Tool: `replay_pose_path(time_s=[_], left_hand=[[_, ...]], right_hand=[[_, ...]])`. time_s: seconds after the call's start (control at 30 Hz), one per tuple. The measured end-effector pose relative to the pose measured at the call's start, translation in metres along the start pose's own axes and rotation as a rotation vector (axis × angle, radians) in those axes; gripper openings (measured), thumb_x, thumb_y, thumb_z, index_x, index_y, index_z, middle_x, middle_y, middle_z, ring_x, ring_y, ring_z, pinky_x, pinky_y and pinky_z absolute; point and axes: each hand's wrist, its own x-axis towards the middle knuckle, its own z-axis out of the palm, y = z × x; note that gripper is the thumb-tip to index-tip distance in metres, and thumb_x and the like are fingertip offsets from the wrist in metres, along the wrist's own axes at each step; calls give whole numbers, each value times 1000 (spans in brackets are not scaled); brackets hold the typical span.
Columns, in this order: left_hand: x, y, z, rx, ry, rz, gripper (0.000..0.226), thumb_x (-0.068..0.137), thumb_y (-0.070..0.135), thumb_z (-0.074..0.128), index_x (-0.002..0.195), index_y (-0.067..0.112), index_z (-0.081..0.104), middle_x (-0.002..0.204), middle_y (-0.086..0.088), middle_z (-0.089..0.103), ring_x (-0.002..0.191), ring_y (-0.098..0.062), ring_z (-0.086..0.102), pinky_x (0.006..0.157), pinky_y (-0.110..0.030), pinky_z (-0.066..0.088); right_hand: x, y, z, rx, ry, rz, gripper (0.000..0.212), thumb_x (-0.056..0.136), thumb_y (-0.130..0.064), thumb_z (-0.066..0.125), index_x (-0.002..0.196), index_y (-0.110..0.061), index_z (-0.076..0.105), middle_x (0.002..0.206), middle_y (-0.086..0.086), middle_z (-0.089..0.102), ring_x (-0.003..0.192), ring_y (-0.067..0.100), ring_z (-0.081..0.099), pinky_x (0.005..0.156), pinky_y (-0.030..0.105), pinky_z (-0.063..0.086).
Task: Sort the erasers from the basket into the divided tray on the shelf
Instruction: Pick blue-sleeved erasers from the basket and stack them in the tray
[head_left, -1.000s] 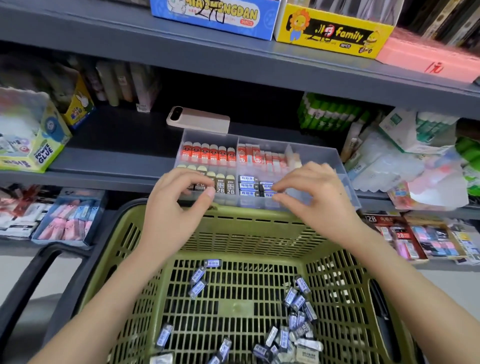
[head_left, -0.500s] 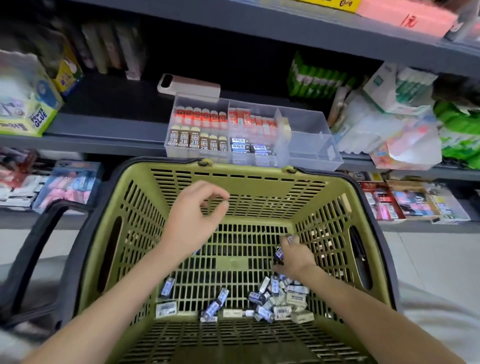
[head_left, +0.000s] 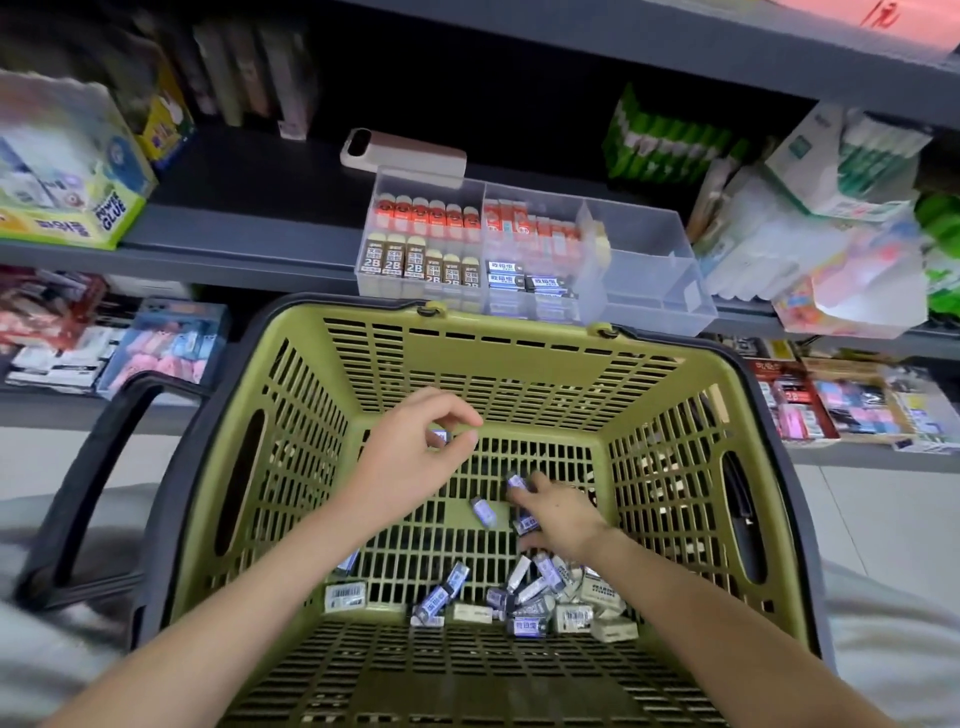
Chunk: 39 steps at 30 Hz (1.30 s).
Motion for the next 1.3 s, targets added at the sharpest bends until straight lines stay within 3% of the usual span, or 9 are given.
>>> replay_pose_path(time_s=[0.23, 0.4, 0.57, 0.7, 0.77, 0.87, 0.97, 1.07, 1.3], left_hand=[[11, -34, 14, -590, -19, -694, 12, 88, 7, 61, 99, 7, 66, 93, -7, 66, 86, -18, 61, 80, -30, 52], [13, -56, 37, -1046, -283, -1171, 36, 96, 43, 43, 116, 14, 52, 127, -21, 50, 107, -41, 54, 87, -55, 49], [5, -68, 42, -1311, -313, -1193, 44, 88, 33, 49, 116, -1, 54, 112, -28, 59, 94, -49, 64, 69, -60, 54], [8, -75, 36, -1302, -376, -1068, 29, 88, 16, 57, 101, -7, 70, 104, -28, 67, 91, -41, 68, 63, -42, 59], [9, -81, 34, -1173, -314, -1057, 21, 80, 4, 63, 97, -5, 73, 99, -25, 70, 85, -35, 70, 61, -36, 59], [8, -85, 35, -973, -340, -1059, 23, 73, -6, 65, 93, 0, 75, 94, -19, 71, 79, -26, 71, 63, -31, 57], [4, -88, 39, -751, -410, -1049, 25, 73, -10, 64, 91, 4, 75, 97, -16, 66, 75, -20, 65, 58, -25, 54], [0, -91, 40, -700, -395, -1053, 25, 78, -11, 63, 96, 3, 72, 94, -15, 63, 64, -17, 63, 55, -24, 52], [6, -90, 31, -765, -326, -1071, 16, 75, -4, 67, 81, 7, 77, 85, -11, 64, 58, -16, 60, 61, -27, 55]], right_hand=[[1, 2, -14, 294, 57, 33, 31, 90, -28, 59, 118, -18, 54, 120, 6, 57, 97, 18, 59, 91, 28, 50], [-9, -43, -61, 700, 286, -156, 21, 83, -25, 68, 102, -23, 61, 83, -12, 59, 66, 4, 54, 64, 23, 53], [-19, -69, -103, 746, -18, -337, 49, 80, -32, 69, 126, -41, 54, 110, -20, 63, 100, -4, 59, 90, 15, 46], [-29, -44, -103, 1135, 141, -136, 30, 88, -20, 61, 113, -37, 62, 104, -8, 70, 90, 13, 69, 67, 31, 59], [-28, -30, -83, 695, 145, 0, 27, 87, -25, 62, 114, -29, 61, 98, -6, 68, 82, 13, 67, 70, 33, 59], [-26, -26, -36, 154, -251, 50, 68, 77, -47, 68, 137, -28, 42, 127, -1, 56, 112, 18, 56, 94, 32, 48], [-21, -39, -10, 153, -323, -111, 77, 70, -60, 67, 137, -33, 39, 143, 7, 41, 128, 28, 42, 101, 36, 39], [-17, -53, -2, 11, -363, -238, 69, 74, -61, 64, 132, -29, 45, 122, 7, 50, 113, 31, 50, 77, 30, 37], [-26, -46, -12, 175, -576, -274, 47, 82, -47, 65, 121, -26, 47, 123, 4, 55, 109, 25, 52, 94, 36, 41]])
